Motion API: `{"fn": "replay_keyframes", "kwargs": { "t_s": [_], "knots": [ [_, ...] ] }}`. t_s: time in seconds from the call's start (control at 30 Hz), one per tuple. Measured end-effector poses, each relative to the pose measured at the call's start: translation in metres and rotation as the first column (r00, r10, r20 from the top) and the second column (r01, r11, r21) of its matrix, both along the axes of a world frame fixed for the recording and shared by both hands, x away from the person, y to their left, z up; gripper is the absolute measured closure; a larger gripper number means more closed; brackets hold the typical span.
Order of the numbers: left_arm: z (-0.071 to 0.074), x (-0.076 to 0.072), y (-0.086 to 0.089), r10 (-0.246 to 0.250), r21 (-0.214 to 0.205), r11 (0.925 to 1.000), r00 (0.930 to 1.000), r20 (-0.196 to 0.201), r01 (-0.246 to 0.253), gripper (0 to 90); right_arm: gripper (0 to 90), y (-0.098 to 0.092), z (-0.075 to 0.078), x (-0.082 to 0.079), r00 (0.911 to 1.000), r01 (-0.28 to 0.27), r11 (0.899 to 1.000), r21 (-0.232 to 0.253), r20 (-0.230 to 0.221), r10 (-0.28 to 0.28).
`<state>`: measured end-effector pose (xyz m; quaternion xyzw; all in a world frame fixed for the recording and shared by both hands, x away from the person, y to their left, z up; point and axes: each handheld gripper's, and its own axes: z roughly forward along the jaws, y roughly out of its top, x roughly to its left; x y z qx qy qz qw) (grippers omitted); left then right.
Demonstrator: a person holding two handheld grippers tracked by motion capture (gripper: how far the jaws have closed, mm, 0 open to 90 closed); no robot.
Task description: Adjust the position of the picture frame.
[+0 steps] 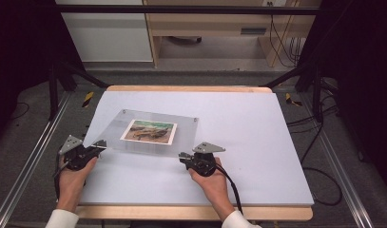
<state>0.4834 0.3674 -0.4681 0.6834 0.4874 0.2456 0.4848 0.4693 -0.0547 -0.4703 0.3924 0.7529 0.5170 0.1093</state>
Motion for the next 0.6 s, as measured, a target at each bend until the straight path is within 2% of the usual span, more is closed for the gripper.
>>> {"fn": "replay_keyframes", "kwargs": {
  "t_s": [0.03, 0.2, 0.3, 0.47, 0.5, 0.6],
  "knots": [
    [0.001, 0.0, 0.0, 0.003, -0.024, 0.9997, 1.0, -0.004, -0.004, 83.2, 83.6, 0.0, 0.001, 0.0, 0.9999, 0.006, 1.0, -0.001, 0.011, -0.006],
    [0.005, -0.003, -0.003, 0.016, -0.017, 0.9997, 0.9999, -0.004, -0.016, 83.6, 81.5, 0.001, 0.002, 0.0, 0.9991, 0.029, 1.0, -0.005, 0.032, -0.029],
    [0.008, -0.006, -0.005, 0.006, -0.014, 0.9999, 0.9999, -0.011, -0.006, 83.7, 81.8, 0.001, 0.001, 0.002, 0.9978, 0.046, 0.999, 0.009, 0.046, -0.047],
    [0.009, -0.012, -0.007, -0.01, -0.009, 0.9999, 0.9997, -0.023, 0.01, 83.7, 84.5, -0.003, 0.003, 0.002, 0.9982, 0.044, 0.999, 0.013, 0.04, -0.045],
    [0.01, -0.012, -0.007, -0.014, 0.006, 0.9999, 0.9996, -0.022, 0.014, 83.7, 84.6, -0.003, 0.004, 0.003, 0.9982, 0.044, 0.999, 0.014, 0.039, -0.045],
    [0.008, -0.011, -0.007, -0.015, 0.008, 0.9999, 0.9997, -0.021, 0.015, 83.2, 84.6, -0.003, 0.004, 0.002, 0.9987, 0.046, 0.999, 0.014, 0.021, -0.046]
  ]
}}
